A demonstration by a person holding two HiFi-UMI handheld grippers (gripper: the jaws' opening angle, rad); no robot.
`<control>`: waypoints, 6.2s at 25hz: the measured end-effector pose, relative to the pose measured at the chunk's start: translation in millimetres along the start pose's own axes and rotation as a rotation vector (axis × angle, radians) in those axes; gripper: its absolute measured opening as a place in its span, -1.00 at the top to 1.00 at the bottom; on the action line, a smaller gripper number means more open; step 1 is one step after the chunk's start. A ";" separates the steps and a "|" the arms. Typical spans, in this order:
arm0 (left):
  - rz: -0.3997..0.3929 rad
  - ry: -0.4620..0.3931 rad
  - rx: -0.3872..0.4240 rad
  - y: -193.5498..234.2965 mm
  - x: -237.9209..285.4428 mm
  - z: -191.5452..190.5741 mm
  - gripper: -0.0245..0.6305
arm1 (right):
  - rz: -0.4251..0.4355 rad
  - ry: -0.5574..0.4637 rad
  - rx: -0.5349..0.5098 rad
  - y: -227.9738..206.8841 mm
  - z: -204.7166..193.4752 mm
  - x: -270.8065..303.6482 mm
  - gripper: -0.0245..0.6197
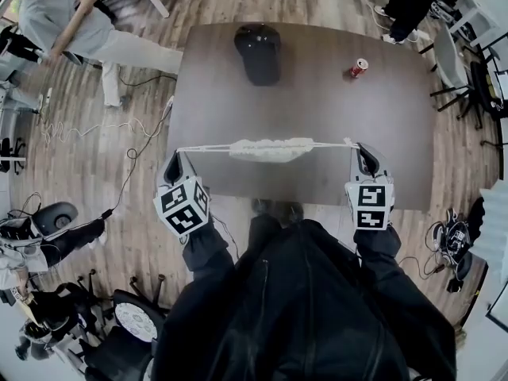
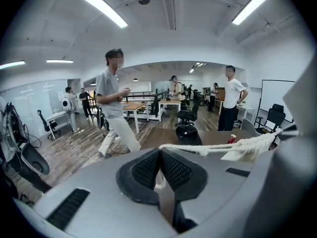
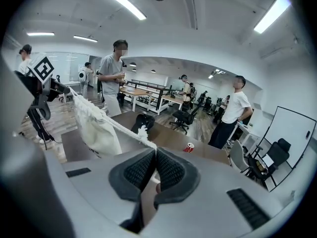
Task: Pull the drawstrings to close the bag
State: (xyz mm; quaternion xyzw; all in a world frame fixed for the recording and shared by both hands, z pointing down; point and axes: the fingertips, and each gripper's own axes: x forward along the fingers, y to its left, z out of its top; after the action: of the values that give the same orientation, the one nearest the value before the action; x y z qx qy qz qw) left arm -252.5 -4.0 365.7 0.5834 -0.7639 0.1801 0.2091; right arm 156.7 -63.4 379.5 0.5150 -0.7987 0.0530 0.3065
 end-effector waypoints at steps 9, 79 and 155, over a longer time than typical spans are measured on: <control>0.067 -0.017 -0.027 24.9 -10.4 3.4 0.81 | -0.016 0.013 0.022 -3.4 -3.9 -6.9 0.84; -0.345 0.455 -0.106 -60.9 98.1 -218.1 0.81 | 0.274 0.311 0.174 68.7 -165.8 100.9 0.84; -0.458 -0.310 0.031 -204.5 -71.4 89.5 0.82 | 0.393 -0.474 0.160 87.6 157.8 -36.5 0.85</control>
State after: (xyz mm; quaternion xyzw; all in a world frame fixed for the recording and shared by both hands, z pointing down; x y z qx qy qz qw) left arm -48.0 -44.3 258.4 0.7647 -0.6320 0.0485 0.1160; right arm 23.4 -57.2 252.6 0.3715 -0.9254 0.0523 0.0541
